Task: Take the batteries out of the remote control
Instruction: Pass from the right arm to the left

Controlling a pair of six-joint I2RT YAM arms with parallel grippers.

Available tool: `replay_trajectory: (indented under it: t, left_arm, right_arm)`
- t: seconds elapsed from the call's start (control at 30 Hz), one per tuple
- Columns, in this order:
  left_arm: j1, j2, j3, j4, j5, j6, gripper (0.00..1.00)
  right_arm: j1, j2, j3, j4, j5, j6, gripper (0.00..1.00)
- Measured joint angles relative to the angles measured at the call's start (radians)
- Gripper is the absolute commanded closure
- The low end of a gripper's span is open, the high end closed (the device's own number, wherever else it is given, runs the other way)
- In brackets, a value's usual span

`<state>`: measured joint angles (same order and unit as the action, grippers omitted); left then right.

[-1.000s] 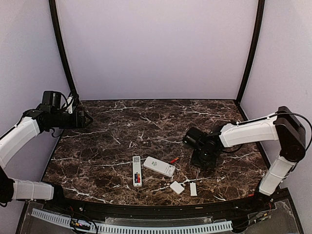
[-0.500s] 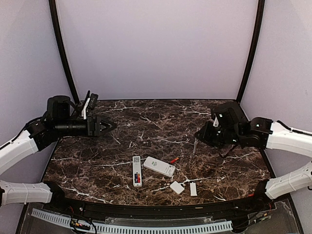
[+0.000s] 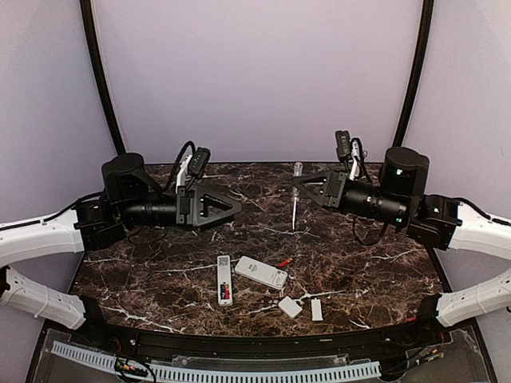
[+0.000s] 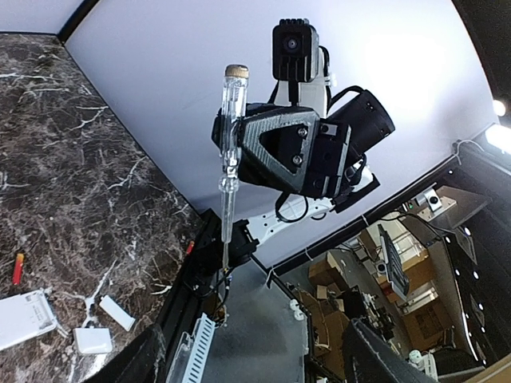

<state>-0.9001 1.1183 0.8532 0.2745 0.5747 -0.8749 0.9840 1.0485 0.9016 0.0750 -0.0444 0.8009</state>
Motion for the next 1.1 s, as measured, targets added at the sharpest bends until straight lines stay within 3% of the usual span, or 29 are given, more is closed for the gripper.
replay_trajectory:
  t: [0.2,0.5,0.7,1.0,1.1]
  left_arm:
    - [-0.065,0.116,0.059,0.116,0.05,-0.021,0.25]
    - [-0.127,0.187,0.097,0.246,0.089,-0.056,0.45]
    - [-0.133,0.189,0.113,0.295,0.098,-0.064,0.52]
    - [-0.141,0.22,0.13,0.306,0.099,-0.066,0.5]
    - [-0.142,0.229,0.142,0.308,0.099,-0.068,0.55]
  right_arm:
    - [0.046,0.039,0.053,0.116,-0.041,-0.037,1.0]
    - [0.068,0.047,0.067,0.233,-0.082,-0.041,1.0]
    - [0.071,0.048,0.067,0.274,-0.103,-0.038,1.0]
    - [0.076,0.048,0.067,0.314,-0.123,-0.032,1.0]
    - [0.077,0.049,0.067,0.324,-0.127,-0.032,1.0]
